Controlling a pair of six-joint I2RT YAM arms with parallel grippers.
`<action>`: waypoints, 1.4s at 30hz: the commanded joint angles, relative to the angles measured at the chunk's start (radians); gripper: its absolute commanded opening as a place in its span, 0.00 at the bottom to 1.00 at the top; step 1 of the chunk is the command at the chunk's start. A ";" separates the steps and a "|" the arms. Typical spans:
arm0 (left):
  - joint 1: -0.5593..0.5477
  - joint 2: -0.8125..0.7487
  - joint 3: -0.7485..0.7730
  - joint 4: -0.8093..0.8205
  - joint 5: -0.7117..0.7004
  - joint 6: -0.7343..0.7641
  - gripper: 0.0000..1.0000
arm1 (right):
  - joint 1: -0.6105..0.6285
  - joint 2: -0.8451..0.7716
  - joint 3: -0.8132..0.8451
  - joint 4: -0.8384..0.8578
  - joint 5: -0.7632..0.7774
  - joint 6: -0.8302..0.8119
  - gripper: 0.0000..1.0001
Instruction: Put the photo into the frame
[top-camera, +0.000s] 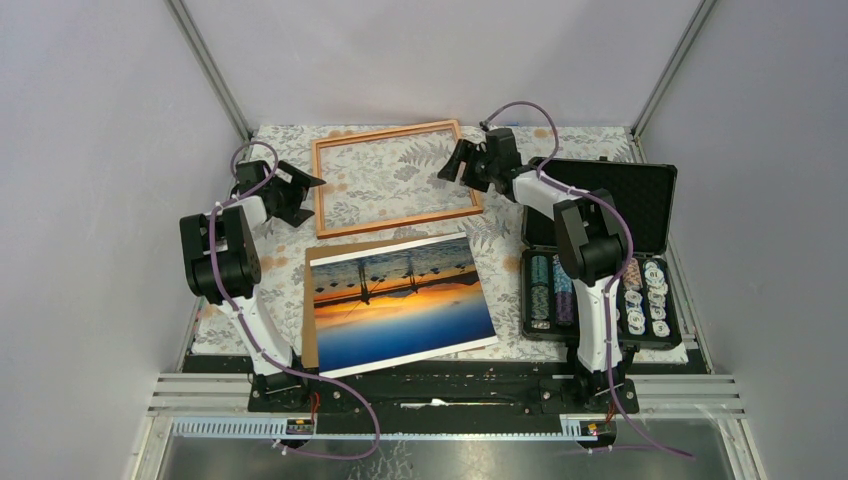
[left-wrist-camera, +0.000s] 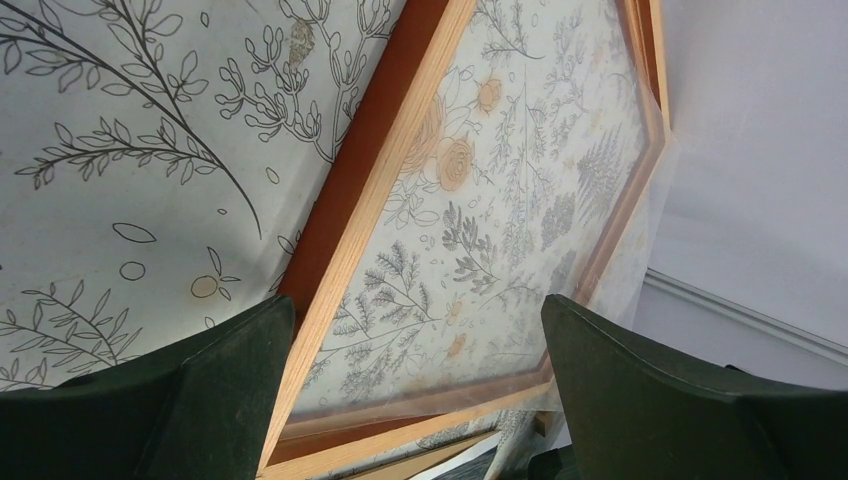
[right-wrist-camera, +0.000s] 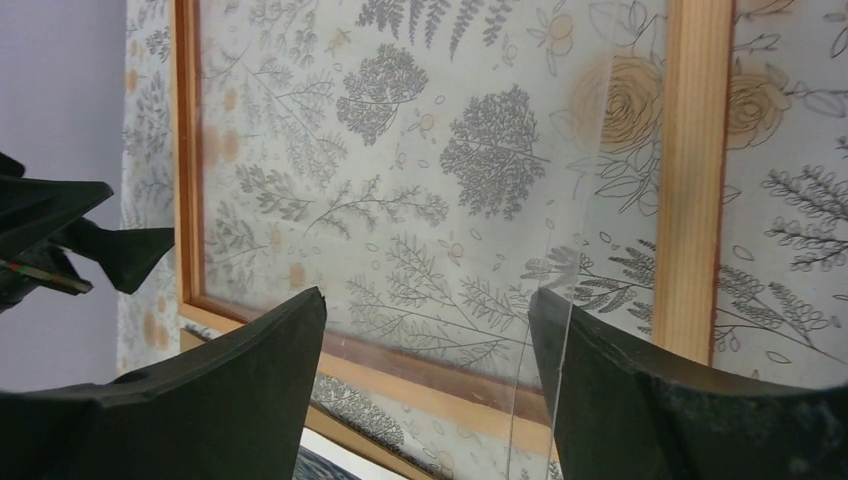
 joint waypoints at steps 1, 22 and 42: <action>-0.004 -0.059 0.020 0.016 -0.012 0.015 0.99 | 0.018 -0.083 0.100 -0.124 0.090 -0.096 0.85; -0.004 -0.091 0.030 0.009 -0.041 0.035 0.99 | 0.067 -0.033 0.349 -0.537 0.370 -0.349 1.00; -0.363 -0.383 0.141 -0.200 -0.340 0.340 0.99 | 0.128 -0.425 -0.148 -0.383 0.218 -0.132 1.00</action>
